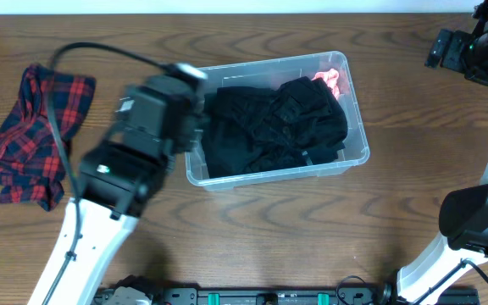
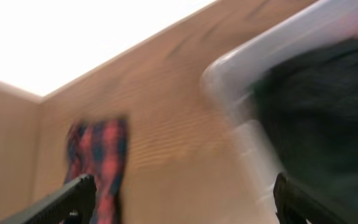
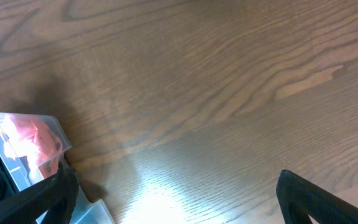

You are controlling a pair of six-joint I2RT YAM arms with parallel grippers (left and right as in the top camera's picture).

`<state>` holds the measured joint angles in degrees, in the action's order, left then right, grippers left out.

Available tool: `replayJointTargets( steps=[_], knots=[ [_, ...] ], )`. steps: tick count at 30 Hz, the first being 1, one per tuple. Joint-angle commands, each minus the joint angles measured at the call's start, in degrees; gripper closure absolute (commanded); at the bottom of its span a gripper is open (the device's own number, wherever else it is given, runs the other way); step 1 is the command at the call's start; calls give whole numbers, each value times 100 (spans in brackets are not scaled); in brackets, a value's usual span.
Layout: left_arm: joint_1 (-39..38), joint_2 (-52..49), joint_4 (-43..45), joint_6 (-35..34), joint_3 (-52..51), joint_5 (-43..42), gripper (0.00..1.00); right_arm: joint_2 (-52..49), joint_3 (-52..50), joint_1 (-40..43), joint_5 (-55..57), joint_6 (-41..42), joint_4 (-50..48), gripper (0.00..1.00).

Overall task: Pack container
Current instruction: 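Move the left gripper back to the plaid shirt and grasp it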

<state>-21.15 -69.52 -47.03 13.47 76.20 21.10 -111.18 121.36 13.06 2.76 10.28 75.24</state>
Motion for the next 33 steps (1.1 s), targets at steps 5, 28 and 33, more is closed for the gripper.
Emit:
replayJointTargets(
  steps=[5,28,33],
  knots=[
    [1735,-763,-304,-682,-164,739,7,-48,0,39,0,83,2,1],
    [2861,-4863,1794,-988,-164,2184,2,-48,0,42,0,83,2,1],
    [3058,-5156,2634,-481,-164,2181,2,-48,0,37,0,83,2,1]
  ],
)
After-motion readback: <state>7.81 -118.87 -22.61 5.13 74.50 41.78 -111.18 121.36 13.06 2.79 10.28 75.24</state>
